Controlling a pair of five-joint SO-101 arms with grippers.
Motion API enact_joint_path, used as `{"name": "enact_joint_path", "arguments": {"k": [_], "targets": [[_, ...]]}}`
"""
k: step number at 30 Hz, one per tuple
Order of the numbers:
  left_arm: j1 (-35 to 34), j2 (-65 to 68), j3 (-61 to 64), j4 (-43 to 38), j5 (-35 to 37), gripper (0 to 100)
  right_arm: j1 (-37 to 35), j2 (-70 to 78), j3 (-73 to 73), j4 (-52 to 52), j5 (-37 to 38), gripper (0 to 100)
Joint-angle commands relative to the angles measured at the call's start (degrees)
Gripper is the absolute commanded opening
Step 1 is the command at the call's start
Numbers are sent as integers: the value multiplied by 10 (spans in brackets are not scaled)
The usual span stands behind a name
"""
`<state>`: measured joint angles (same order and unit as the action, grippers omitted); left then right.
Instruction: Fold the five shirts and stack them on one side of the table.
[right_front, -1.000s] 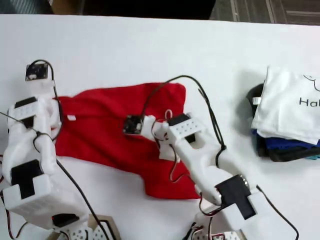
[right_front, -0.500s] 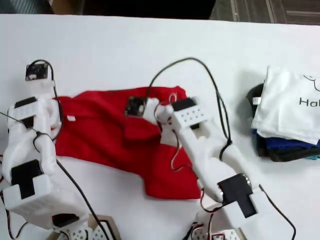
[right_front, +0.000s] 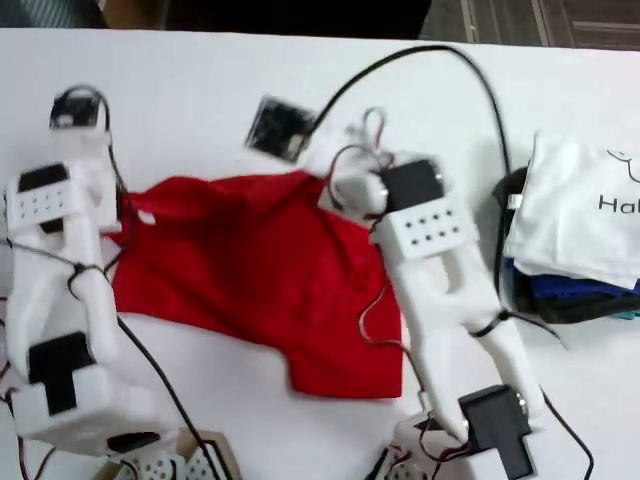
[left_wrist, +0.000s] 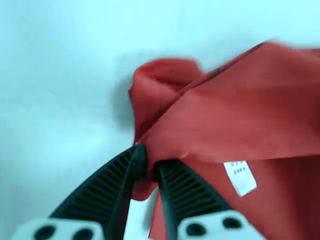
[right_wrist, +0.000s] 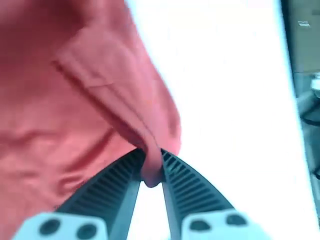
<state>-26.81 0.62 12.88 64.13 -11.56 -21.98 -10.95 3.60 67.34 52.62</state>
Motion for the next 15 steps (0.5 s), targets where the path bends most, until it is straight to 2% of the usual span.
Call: {"name": "enact_joint_path", "arguments": {"k": [1,5,15], "targets": [[25,-79,-101,106,-47,25,53,-33,-63,-29,-7,20],[40,-135,-173,194,-93,25,94,-55,-164,-24,-8,20],[63,-273,-289,302,-98,24,98,-137,-296,-23,-6,20]]}}
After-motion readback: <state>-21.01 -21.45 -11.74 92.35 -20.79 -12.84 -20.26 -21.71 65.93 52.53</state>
